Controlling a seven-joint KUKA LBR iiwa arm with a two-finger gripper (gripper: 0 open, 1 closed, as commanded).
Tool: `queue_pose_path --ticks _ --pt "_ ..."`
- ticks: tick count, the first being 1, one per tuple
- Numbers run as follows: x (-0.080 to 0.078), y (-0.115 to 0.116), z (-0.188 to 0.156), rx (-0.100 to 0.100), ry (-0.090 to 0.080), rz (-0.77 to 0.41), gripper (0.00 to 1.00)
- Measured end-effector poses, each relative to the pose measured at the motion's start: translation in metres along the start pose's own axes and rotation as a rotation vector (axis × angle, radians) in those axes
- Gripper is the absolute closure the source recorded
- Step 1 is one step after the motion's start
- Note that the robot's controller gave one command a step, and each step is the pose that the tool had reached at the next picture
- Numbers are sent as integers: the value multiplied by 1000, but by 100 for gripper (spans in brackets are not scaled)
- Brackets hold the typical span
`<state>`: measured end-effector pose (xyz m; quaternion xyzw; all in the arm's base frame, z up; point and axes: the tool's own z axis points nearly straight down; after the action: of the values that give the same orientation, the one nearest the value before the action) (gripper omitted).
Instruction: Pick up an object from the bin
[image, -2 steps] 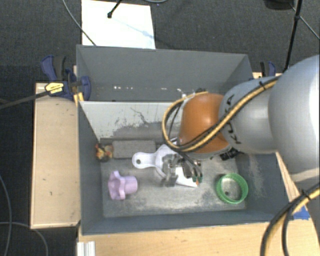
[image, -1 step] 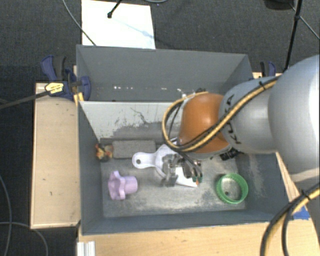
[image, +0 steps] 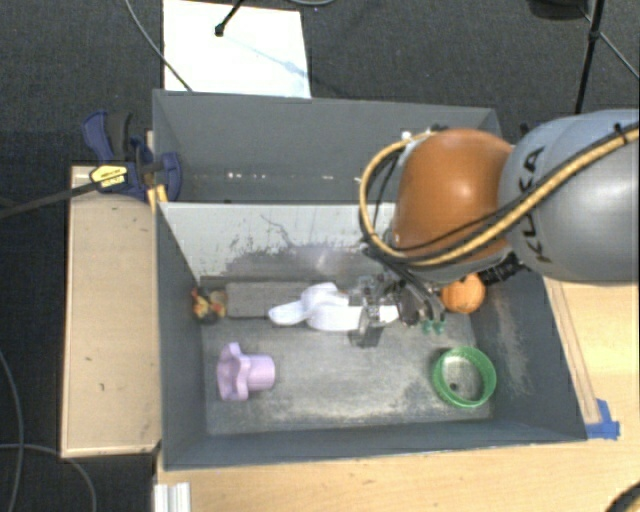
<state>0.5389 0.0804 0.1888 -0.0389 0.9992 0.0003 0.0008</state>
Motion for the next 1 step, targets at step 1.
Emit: queue_pose_path --ticks 1 --pt "0 0 0 0 0 1 100"
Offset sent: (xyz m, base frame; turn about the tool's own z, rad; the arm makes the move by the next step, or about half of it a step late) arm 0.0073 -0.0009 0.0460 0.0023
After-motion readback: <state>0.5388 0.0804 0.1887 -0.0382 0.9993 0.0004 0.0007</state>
